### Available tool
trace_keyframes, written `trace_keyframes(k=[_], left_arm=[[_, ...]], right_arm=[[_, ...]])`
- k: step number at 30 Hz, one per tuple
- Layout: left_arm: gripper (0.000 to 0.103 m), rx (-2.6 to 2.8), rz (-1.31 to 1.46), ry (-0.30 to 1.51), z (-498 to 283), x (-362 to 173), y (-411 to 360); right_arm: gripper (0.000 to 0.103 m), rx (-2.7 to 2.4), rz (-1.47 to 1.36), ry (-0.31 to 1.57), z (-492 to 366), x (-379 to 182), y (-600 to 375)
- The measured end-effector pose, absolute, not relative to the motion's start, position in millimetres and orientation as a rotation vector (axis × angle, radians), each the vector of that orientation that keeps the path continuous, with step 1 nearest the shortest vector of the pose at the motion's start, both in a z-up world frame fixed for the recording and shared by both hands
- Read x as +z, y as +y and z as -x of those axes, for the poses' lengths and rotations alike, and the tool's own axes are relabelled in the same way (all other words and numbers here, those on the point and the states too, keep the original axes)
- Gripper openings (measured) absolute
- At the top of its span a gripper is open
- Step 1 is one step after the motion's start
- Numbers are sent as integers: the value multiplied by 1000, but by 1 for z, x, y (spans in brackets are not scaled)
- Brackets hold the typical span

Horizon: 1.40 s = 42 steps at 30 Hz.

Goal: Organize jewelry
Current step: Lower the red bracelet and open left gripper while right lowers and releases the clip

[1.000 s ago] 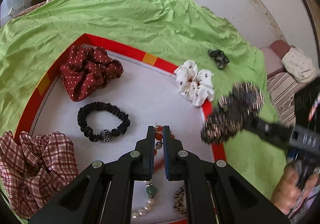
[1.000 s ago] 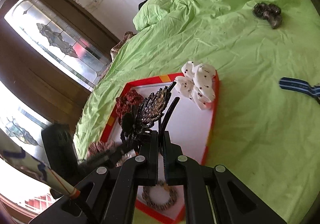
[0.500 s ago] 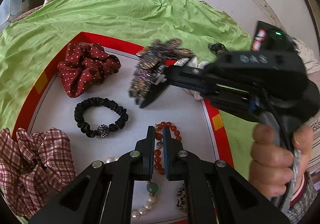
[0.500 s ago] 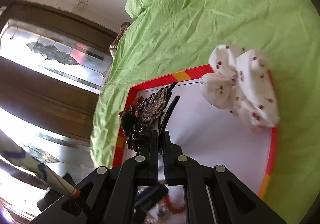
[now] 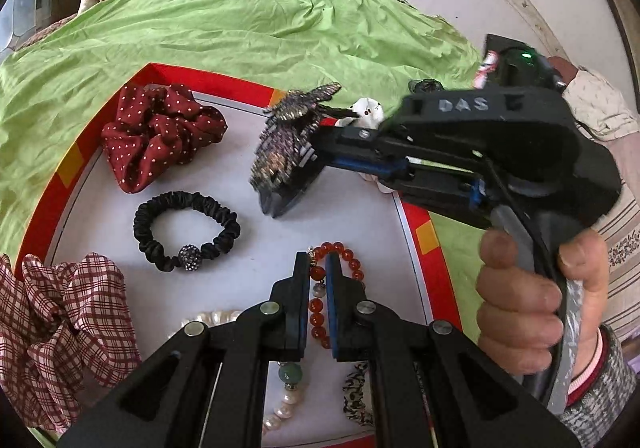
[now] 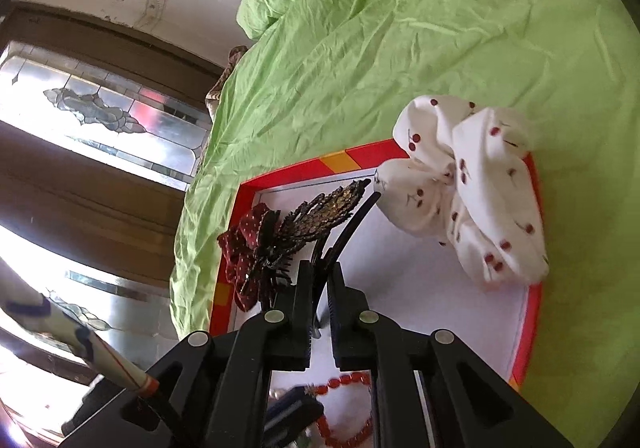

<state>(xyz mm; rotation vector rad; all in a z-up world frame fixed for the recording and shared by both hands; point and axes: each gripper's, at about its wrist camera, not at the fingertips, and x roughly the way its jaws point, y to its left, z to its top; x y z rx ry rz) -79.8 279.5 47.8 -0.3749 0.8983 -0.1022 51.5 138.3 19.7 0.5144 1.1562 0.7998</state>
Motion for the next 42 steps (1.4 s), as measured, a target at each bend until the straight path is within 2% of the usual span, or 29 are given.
trace_keyframes(k=[10, 18, 22, 25, 26, 27, 32, 34, 37, 38, 42], left_arm=[[7, -85, 363, 912, 84, 47, 278], [7, -70, 368, 906, 86, 47, 280], [7, -75, 366, 906, 87, 48, 280], [7, -82, 372, 902, 88, 49, 280], [7, -83, 374, 899, 88, 50, 280], [7, -89, 375, 891, 89, 51, 280], [8, -126, 396, 849, 96, 60, 282], [11, -139, 411, 831, 98, 63, 283], [28, -161, 445, 772, 107, 73, 288], [29, -164, 450, 757, 108, 76, 289], [30, -163, 478, 692, 114, 86, 296]], right_arm=[[8, 729, -498, 1092, -15, 21, 94], [15, 676, -540, 1113, -14, 9, 70], [15, 668, -578, 1115, -12, 8, 65], [30, 674, -569, 1105, -7, 13, 64], [45, 660, -555, 1098, -5, 16, 64], [47, 645, -539, 1074, -2, 22, 63], [50, 603, -449, 1026, 10, 35, 58], [50, 586, -417, 1009, 15, 39, 56], [50, 577, -368, 979, 19, 47, 60], [49, 579, -341, 964, 19, 51, 65], [38, 629, -233, 910, 19, 68, 97]])
